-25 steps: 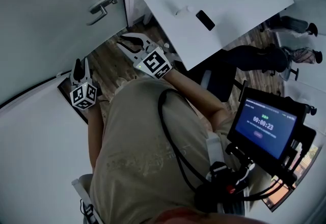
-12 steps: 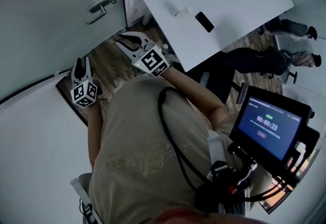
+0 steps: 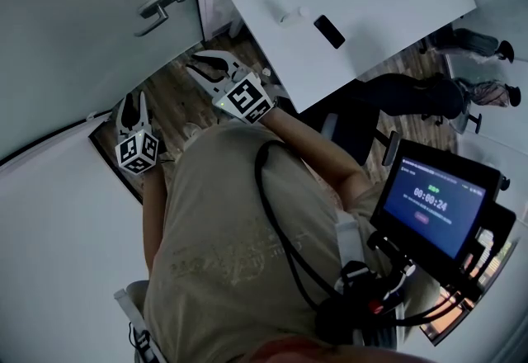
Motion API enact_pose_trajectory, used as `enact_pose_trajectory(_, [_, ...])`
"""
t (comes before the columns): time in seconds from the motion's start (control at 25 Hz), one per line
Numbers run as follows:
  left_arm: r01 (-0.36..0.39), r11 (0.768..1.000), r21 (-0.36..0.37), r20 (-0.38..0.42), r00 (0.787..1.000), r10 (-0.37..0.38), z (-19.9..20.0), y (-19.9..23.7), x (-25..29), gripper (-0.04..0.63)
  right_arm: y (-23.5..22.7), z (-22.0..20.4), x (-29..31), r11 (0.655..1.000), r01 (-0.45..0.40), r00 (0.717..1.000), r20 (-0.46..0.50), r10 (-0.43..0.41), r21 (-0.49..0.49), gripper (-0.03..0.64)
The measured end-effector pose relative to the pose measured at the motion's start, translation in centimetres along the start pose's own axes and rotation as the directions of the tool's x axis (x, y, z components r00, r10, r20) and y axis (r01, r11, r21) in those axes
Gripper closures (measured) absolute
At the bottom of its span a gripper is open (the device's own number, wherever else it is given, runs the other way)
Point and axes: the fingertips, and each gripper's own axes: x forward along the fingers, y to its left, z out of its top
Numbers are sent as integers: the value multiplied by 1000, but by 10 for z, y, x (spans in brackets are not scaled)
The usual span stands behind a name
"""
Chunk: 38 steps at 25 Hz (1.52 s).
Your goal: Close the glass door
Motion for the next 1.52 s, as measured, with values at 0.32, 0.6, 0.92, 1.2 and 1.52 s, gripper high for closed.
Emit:
enact_pose_trajectory(0.32, [21, 1000, 4, -11, 1000, -21, 1, -7, 4, 417, -1, 0, -2, 1000, 22, 1000, 5, -22, 19, 545])
enact_pose_trajectory(0.6, [50, 999, 7, -20, 999, -49, -1, -19, 12, 417, -5, -3, -5, 999, 38, 999, -1, -38, 20, 545])
enact_pose_trajectory(0.92, [71, 997, 12, -34, 997, -71, -6, -26, 22, 417, -13, -6, -9, 998, 55, 998, -8, -55, 17, 545])
enact_pose_trajectory(1.2, [84, 996, 21, -40, 996, -83, -5, -29, 26, 417, -17, -5, -11, 998, 68, 998, -4, -68, 15, 545])
enact_pose_trajectory(1.52, [90, 996, 25, -48, 995, -89, -5, -29, 28, 417, -20, -4, -13, 997, 79, 997, -2, -79, 20, 545])
